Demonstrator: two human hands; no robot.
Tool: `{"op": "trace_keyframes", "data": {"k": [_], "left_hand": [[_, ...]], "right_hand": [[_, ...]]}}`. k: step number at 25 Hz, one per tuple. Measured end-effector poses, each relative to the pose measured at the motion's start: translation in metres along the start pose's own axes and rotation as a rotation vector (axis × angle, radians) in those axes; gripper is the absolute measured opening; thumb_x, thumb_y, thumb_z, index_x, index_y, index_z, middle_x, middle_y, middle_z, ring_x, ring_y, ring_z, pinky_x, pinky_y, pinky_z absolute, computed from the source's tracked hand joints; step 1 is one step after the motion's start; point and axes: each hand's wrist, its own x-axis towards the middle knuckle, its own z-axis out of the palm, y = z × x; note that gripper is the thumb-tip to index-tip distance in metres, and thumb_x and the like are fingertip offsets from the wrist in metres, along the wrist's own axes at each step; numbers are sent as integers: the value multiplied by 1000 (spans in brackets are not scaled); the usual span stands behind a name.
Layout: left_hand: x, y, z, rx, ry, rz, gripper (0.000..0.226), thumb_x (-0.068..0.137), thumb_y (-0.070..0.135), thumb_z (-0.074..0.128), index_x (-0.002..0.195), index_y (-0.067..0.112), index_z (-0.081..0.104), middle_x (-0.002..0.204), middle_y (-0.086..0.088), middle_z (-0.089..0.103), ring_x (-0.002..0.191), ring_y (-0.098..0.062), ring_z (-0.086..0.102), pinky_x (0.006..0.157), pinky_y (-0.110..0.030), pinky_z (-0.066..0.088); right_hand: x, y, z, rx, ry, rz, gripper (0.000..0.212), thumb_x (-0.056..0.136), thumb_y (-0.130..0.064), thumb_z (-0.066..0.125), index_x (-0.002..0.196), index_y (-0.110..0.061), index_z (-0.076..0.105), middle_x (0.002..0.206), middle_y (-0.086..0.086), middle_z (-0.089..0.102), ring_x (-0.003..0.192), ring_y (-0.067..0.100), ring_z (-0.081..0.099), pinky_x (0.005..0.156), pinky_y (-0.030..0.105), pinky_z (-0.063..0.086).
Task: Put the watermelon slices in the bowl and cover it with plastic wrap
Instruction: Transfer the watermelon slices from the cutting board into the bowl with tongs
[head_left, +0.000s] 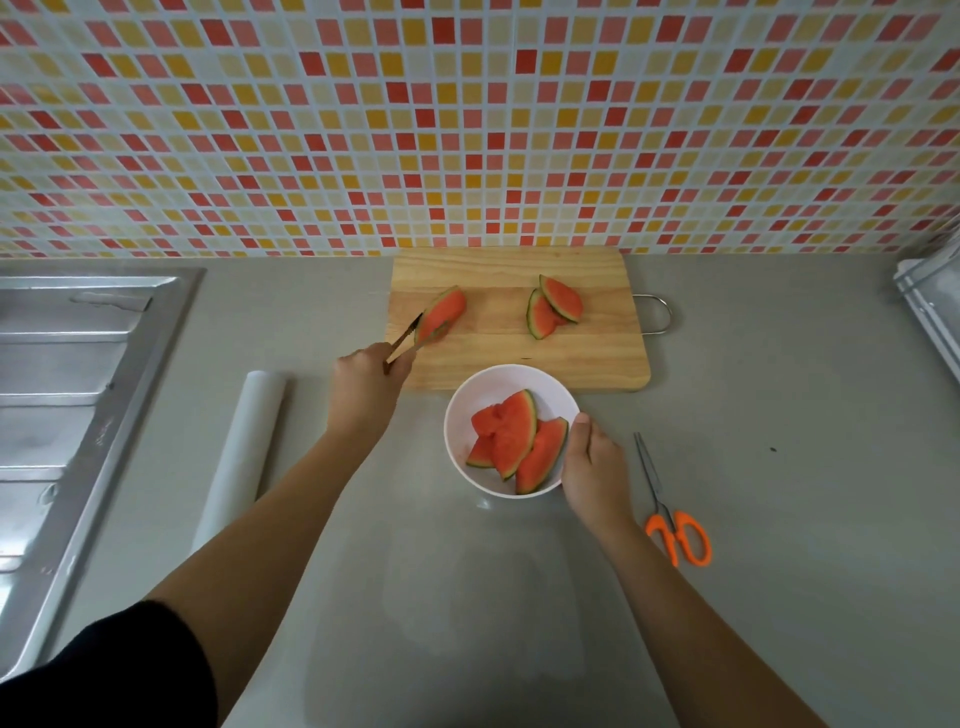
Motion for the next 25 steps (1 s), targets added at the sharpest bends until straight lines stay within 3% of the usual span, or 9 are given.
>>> {"op": "trace_keyframes", "data": {"k": [3, 5, 7, 10, 14, 16, 18, 22, 25], "left_hand": [[-19, 7, -17, -252, 68, -149, 32, 89, 42, 58, 70, 15, 62, 55, -5, 44, 55, -22, 40, 47, -25, 30], [-47, 12, -30, -207, 138, 35, 23, 87, 42, 58, 80, 23, 68, 54, -3, 52, 51, -21, 47, 50, -25, 36], [-78, 17, -38, -112, 143, 268, 27, 85, 41, 58, 87, 18, 71, 52, -1, 54, 47, -18, 51, 49, -23, 35], [-110, 18, -35, 13, 26, 454, 38, 84, 40, 59, 88, 4, 73, 52, -6, 58, 43, -23, 55, 43, -24, 43], [-106, 30, -32, 213, -53, 442, 59, 87, 47, 48, 95, -7, 69, 58, -17, 61, 46, -37, 59, 42, -37, 51], [-104, 41, -37, 403, -137, 477, 57, 87, 45, 55, 100, -9, 64, 61, -18, 60, 47, -38, 59, 41, -37, 49], [-100, 42, -51, 426, -149, 567, 53, 81, 42, 65, 92, -10, 66, 52, -16, 56, 36, -36, 54, 32, -33, 45], [-58, 39, -76, 151, -35, 503, 45, 85, 47, 56, 77, 4, 68, 52, -10, 60, 47, -32, 60, 44, -26, 44], [-6, 54, -51, 96, -180, 272, 43, 89, 42, 59, 70, 4, 64, 54, -10, 56, 55, -30, 57, 53, -31, 39]], "right_hand": [[0, 0, 0, -6, 2, -2, 39, 98, -29, 28, 66, -16, 44, 62, -7, 52, 61, 2, 49, 53, 19, 33], [0, 0, 0, -8, 12, -7, 40, 98, -29, 28, 63, -18, 42, 60, -5, 52, 60, 4, 50, 52, 21, 34], [0, -1, 0, -13, 21, -18, 41, 98, -28, 28, 60, -19, 39, 58, -3, 51, 58, 7, 49, 51, 23, 34], [0, -3, -1, -29, -1, -8, 40, 99, -28, 27, 62, -17, 41, 58, -5, 50, 57, 5, 48, 50, 30, 31], [-1, -4, -3, -34, -4, -15, 38, 99, -27, 28, 65, -15, 43, 59, -9, 48, 57, 3, 46, 55, 32, 24], [-1, -4, -3, -37, -6, -26, 37, 99, -25, 29, 67, -13, 44, 58, -10, 47, 55, 8, 44, 56, 31, 22], [1, -3, -3, -35, -4, -32, 36, 99, -23, 30, 67, -13, 44, 58, -11, 45, 56, 14, 42, 54, 27, 19], [0, -3, -2, -10, 7, -52, 39, 99, -25, 30, 62, -20, 42, 57, -11, 48, 55, 3, 45, 50, 26, 23], [1, -1, -2, -21, -3, -34, 39, 98, -28, 30, 63, -18, 44, 59, -6, 50, 57, 12, 48, 52, 27, 28]]}}
